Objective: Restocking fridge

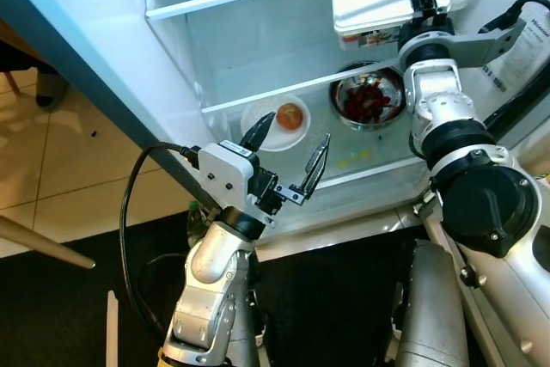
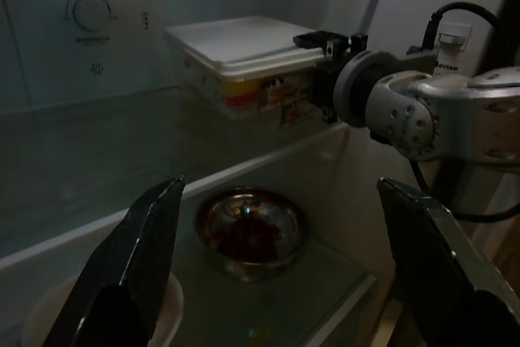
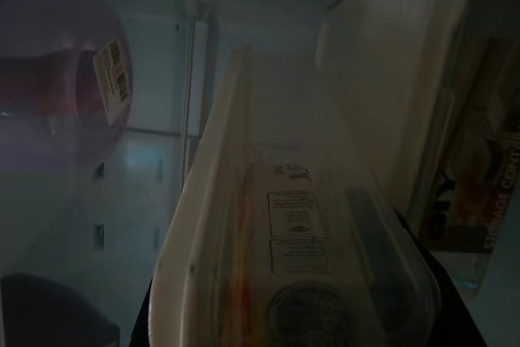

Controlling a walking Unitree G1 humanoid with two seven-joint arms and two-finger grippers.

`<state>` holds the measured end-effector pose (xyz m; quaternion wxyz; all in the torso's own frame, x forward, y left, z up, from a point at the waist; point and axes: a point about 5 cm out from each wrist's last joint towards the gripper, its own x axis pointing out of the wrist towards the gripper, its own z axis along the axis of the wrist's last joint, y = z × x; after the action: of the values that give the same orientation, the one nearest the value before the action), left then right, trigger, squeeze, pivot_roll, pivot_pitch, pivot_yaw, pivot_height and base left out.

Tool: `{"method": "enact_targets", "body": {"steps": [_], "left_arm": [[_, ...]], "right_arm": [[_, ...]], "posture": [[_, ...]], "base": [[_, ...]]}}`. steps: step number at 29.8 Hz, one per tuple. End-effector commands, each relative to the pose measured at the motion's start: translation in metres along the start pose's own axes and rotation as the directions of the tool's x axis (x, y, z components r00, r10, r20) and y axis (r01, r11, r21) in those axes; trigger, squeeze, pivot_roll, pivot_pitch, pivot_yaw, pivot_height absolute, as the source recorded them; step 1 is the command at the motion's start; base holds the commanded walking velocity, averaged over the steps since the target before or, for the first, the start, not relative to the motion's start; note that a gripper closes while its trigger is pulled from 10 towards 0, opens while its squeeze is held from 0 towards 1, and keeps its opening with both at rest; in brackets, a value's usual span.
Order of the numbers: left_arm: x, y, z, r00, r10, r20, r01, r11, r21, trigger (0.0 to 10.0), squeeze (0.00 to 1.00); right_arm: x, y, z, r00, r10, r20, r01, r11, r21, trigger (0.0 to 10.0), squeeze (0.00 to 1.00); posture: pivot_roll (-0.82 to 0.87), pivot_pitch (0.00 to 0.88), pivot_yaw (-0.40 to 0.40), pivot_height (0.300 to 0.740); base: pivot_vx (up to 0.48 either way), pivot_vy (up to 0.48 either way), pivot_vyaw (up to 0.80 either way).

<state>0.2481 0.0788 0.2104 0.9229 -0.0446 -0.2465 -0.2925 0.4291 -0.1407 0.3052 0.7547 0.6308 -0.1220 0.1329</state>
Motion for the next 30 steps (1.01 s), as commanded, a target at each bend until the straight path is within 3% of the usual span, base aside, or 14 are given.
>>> {"method": "enact_targets", "body": {"steps": [1,13,14,15,16,17,18,19,21,30], "left_arm": [[-0.005,0.0,0.0,1.0,-0.007,-0.023,0.008,1.0,0.006,10.0,0.0],[0.0,-0.004,0.008,0.999,-0.026,-0.019,0.026,1.0,-0.001,10.0,0.0],[0.0,-0.004,0.008,0.999,-0.027,-0.019,0.027,1.0,-0.001,10.0,0.0],[0.0,-0.005,0.009,0.999,-0.027,-0.019,0.027,1.0,-0.002,10.0,0.0],[0.0,-0.005,0.01,0.999,-0.027,-0.019,0.027,1.0,-0.002,10.0,0.0],[0.0,-0.005,0.01,0.999,-0.027,-0.019,0.027,1.0,-0.003,10.0,0.0],[0.0,-0.005,0.01,0.999,-0.027,-0.02,0.027,1.0,-0.003,10.0,0.0],[0.0,-0.005,0.01,0.999,-0.027,-0.02,0.027,1.0,-0.003,10.0,0.0],[0.0,-0.006,0.01,0.999,-0.028,-0.021,0.028,1.0,-0.006,10.0,0.0],[0.003,-0.007,0.009,0.999,-0.034,-0.019,0.034,0.999,-0.013,10.0,0.0]], "right_arm": [[0.0,-0.002,0.01,0.999,-0.026,0.046,0.026,1.0,-0.008,10.0,0.0],[0.002,0.006,0.023,0.997,-0.021,0.075,0.025,0.998,-0.052,10.0,0.0],[0.003,0.008,0.025,0.997,-0.022,0.08,0.027,0.997,-0.068,10.0,0.15],[0.003,0.009,0.029,0.995,-0.031,0.093,0.039,0.995,-0.092,10.0,0.46],[0.004,0.01,0.031,0.994,-0.037,0.102,0.048,0.993,-0.109,10.0,0.46],[0.004,0.01,0.034,0.993,-0.042,0.112,0.056,0.991,-0.122,10.0,0.65],[0.004,0.011,0.036,0.991,-0.048,0.122,0.065,0.989,-0.136,10.0,0.77],[0.004,0.011,0.036,0.991,-0.048,0.122,0.065,0.989,-0.136,10.0,0.77],[0.004,0.013,0.041,0.989,-0.049,0.14,0.071,0.984,-0.162,10.0,0.87],[0.003,0.012,0.046,0.985,-0.064,0.158,0.091,0.981,-0.169,10.0,0.78]], "posture": [[0.17,0.427,0.125,0.471],[0.18,0.426,0.127,0.471],[0.18,0.428,0.127,0.471],[0.18,0.428,0.127,0.471],[0.18,0.428,0.127,0.471],[0.18,0.428,0.127,0.471],[0.18,0.428,0.126,0.471],[0.18,0.428,0.126,0.471],[0.18,0.426,0.127,0.471],[0.17,0.417,0.129,0.471]], "base": [[0.0,0.0,0.0],[0.0,0.0,0.0],[0.0,0.0,0.0],[0.0,0.0,0.0],[0.0,0.0,0.0],[0.0,0.0,0.0],[0.0,0.0,0.0],[0.0,0.0,0.0],[0.0,0.0,0.0],[0.0,0.0,0.0]]}}
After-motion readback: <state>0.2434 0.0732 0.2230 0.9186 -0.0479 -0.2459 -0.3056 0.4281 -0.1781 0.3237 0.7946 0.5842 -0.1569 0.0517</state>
